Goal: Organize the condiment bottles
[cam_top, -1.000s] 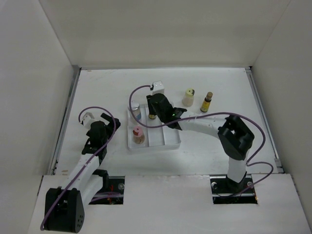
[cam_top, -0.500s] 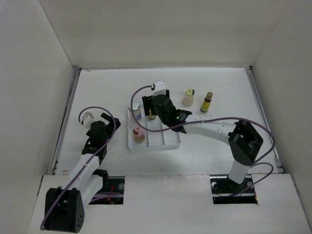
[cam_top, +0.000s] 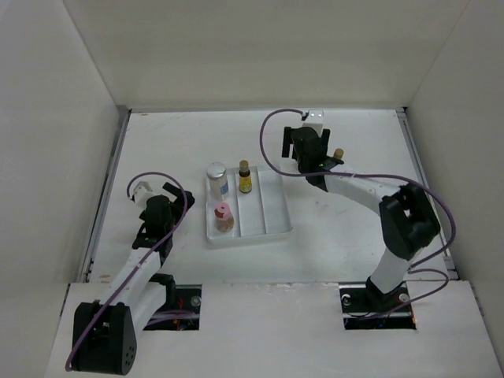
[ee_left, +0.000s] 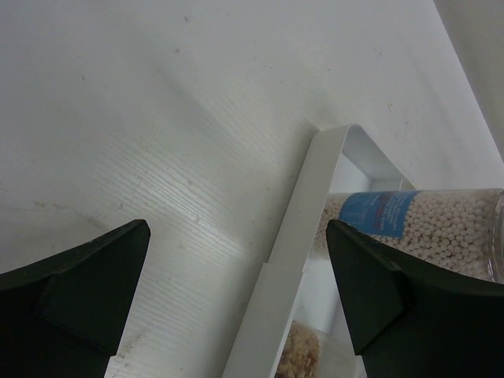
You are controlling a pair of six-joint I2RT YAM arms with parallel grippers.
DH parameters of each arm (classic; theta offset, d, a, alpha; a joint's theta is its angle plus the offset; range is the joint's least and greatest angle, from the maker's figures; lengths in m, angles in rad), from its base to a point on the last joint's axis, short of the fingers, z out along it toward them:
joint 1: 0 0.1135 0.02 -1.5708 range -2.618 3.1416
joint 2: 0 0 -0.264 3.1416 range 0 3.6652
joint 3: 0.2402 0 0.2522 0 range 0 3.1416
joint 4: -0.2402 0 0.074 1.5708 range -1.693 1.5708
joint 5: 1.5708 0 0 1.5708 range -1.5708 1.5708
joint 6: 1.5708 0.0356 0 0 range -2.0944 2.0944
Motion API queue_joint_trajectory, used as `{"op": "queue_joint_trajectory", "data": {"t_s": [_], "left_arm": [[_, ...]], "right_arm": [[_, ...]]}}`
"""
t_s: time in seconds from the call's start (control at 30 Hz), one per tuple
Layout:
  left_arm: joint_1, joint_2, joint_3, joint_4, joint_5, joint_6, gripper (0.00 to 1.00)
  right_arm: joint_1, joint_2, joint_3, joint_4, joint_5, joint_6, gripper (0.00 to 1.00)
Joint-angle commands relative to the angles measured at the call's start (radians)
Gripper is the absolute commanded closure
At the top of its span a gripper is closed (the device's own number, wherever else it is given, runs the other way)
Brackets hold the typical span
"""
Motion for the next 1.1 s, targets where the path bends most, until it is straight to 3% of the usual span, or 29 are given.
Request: {"op": "queue_joint_trajectory", "data": {"t_s": [0.0,0.33,0.5,0.63,0.87,1.07], "left_arm": [[0.001,0.007,0.032,0.028,0.001,0.008,0.00],[0.005,0.038,0.027,0.051,-0.004,0.009,0.00],[0.002,0.043,0.027,0.054,-0.004,0.011,0.00],[0.010,0.035,0.026,0.043,-0.002,0.011,0.00],[0.010,0.043,0.026,0.040,0.001,0.008,0.00],[-0.001,0.026,0.026,0.037,-0.004,0.000,0.00]], "right_arm": [[-0.019,0.067,0.071,-0.026,0.029,0.013,0.08],[-0.058,0.171,0.111,-0.013,0.039,0.049,0.16],[-0.080,0.202,0.124,0.041,0.013,0.043,0.40],[-0.068,0.126,0.061,0.087,0.014,0.033,0.57],[0.137,-0.161,-0.162,0.133,-0.026,0.054,0.60],[0.337,-0.214,-0.225,0.133,-0.041,0.118,0.59]]}}
